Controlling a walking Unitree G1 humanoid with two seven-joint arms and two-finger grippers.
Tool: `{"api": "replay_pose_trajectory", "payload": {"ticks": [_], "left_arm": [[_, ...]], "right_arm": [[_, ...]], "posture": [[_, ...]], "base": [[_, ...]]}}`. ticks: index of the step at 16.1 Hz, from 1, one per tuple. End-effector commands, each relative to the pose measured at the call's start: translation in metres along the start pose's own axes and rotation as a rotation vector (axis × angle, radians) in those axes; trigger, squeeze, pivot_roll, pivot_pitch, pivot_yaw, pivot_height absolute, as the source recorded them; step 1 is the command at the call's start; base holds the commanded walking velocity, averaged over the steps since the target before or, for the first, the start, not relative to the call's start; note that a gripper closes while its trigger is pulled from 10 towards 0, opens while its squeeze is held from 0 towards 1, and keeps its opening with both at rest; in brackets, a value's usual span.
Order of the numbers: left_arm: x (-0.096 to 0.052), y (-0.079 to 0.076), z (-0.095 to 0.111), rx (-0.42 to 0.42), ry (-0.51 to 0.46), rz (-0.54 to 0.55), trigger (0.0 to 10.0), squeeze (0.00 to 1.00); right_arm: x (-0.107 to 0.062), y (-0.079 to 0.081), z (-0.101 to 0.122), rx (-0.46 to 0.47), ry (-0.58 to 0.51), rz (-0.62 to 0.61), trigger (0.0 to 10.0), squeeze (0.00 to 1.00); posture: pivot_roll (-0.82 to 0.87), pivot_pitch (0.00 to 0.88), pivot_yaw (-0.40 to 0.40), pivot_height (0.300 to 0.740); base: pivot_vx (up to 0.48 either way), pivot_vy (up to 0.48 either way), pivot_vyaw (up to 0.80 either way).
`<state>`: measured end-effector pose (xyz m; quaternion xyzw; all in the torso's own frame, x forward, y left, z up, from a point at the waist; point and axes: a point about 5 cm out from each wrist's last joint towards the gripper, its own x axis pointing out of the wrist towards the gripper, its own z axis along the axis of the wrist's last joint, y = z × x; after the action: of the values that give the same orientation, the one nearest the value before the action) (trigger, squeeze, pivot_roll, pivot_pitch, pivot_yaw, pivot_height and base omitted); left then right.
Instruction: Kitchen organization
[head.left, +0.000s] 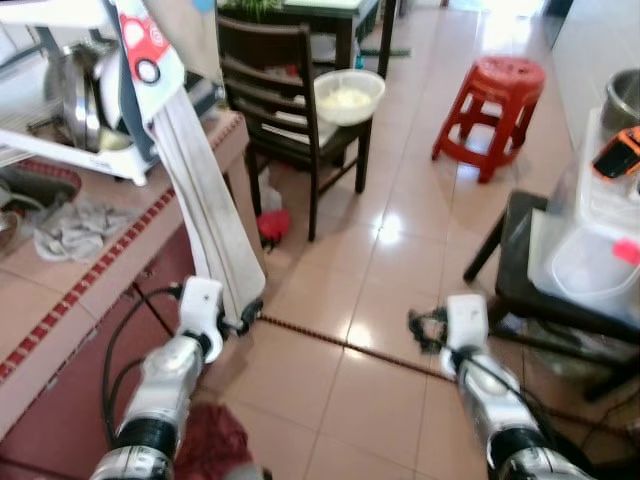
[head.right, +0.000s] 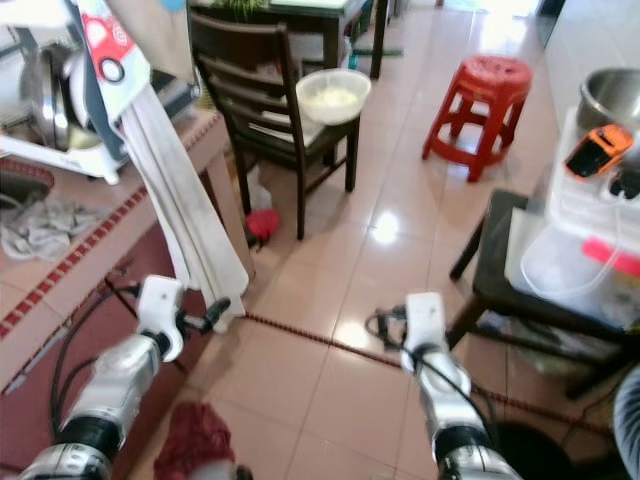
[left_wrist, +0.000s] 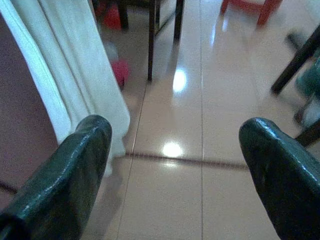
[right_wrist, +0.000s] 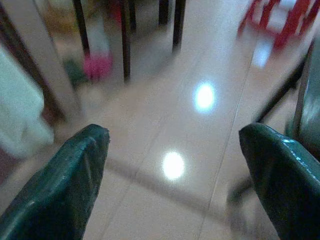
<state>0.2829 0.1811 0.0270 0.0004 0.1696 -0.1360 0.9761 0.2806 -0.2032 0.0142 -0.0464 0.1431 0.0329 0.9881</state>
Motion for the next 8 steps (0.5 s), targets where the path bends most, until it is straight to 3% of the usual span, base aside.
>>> {"api": "replay_pose_trajectory", "payload": {"ticks": [1, 2, 4, 6, 7, 8], "left_arm": [[-0.005, 0.002, 0.021, 0.007, -0.088, -0.007, 10.0, 0.0], [-0.018, -0.003, 0.035, 0.015, -0.181, 0.004, 10.0, 0.0], [-0.036, -0.013, 0.047, -0.005, -0.311, 0.016, 10.0, 0.0], [-0.054, -0.015, 0.053, -0.039, -0.33, 0.087, 10.0, 0.0], [-0.062, -0.011, 0.046, 0.026, -0.306, 0.125, 10.0, 0.0], [-0.064, -0.009, 0.038, -0.002, -0.271, 0.141, 10.0, 0.0]], "right_arm": [[-0.003, 0.001, 0.008, -0.016, -0.038, 0.012, 10.0, 0.0], [-0.013, 0.002, 0.024, -0.085, -0.135, 0.006, 10.0, 0.0], [-0.029, 0.001, 0.038, -0.114, -0.23, -0.031, 10.0, 0.0], [-0.052, 0.002, 0.046, -0.138, -0.279, -0.072, 10.0, 0.0], [-0.064, -0.002, 0.045, -0.259, -0.261, -0.141, 10.0, 0.0], [-0.066, 0.001, 0.04, -0.237, -0.24, -0.136, 10.0, 0.0]], "posture": [[-0.01, 0.0, 0.041, 0.74], [-0.02, 0.0, 0.046, 0.74], [-0.02, 0.0, 0.047, 0.74], [-0.02, 0.0, 0.046, 0.74], [-0.02, 0.0, 0.043, 0.74], [-0.02, 0.0, 0.042, 0.74]], "base": [[0.0, 0.0, 0.0], [0.0, 0.0, 0.0], [0.0, 0.0, 0.0], [0.0, 0.0, 0.0], [0.0, 0.0, 0.0], [0.0, 0.0, 0.8]]}}
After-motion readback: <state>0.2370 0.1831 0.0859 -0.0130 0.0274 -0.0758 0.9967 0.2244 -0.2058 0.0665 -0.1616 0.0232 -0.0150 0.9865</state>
